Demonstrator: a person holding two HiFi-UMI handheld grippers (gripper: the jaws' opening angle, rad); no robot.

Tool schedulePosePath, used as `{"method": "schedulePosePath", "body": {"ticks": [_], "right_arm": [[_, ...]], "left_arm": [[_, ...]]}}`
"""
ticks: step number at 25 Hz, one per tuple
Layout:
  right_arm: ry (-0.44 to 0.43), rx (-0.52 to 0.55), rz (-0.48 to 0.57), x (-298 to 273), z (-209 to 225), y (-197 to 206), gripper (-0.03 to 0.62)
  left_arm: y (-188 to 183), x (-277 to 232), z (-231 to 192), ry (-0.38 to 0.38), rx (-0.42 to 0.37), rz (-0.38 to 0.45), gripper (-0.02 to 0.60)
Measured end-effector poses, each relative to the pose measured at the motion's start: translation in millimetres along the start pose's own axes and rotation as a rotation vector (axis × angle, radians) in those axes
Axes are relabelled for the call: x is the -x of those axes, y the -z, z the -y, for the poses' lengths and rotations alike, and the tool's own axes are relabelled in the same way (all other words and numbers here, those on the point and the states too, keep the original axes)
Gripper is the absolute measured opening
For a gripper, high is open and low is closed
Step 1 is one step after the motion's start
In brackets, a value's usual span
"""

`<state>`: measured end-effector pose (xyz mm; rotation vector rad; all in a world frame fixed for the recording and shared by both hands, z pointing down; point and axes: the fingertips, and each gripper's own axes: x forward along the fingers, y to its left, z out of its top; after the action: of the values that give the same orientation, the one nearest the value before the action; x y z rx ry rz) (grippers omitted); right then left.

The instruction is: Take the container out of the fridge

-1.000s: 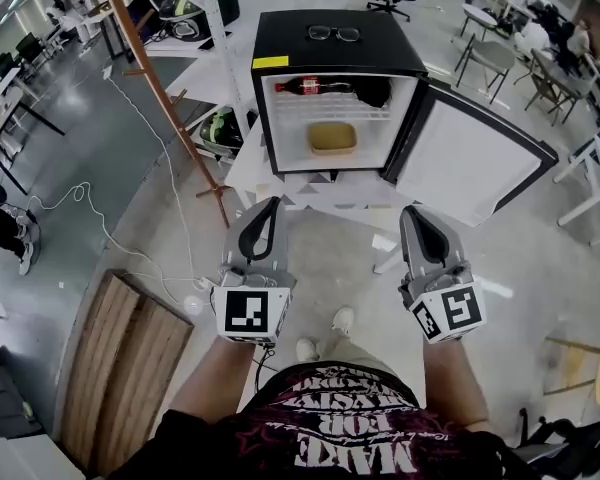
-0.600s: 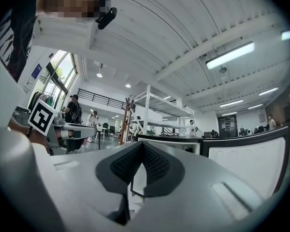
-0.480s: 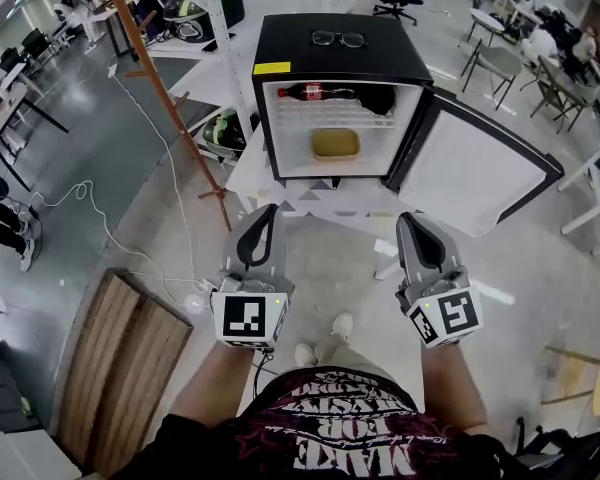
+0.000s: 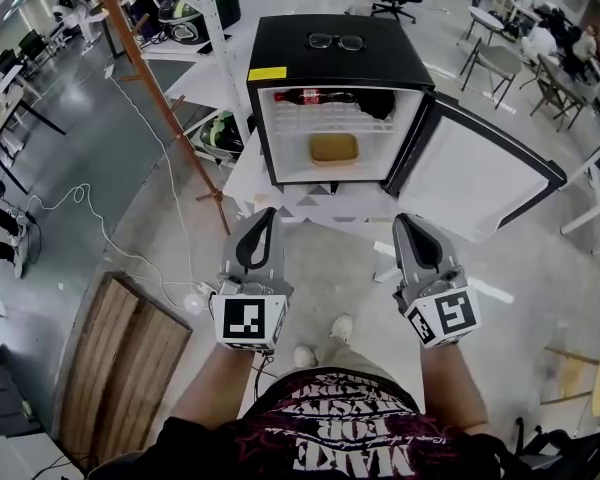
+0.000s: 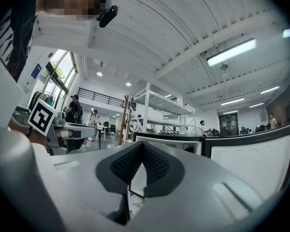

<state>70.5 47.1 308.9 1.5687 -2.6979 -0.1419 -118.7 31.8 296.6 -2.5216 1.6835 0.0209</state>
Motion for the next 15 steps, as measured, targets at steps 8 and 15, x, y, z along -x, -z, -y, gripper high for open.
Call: {"method": "schedulePosePath", "body": {"ticks": [8, 15], "right_arm": [[0.002, 0.007, 0.005, -18.7, 18.1, -3.2, 0.025], [0.016, 0.006, -0.005, -31.5, 38.9, 1.8, 0.025]], "left_arm": [[4.2, -25.3, -0.7, 0.008, -0.003, 0.002, 0.0], [10.9, -54.0, 2.7, 0.028, -0.009, -0.002, 0.0]]}}
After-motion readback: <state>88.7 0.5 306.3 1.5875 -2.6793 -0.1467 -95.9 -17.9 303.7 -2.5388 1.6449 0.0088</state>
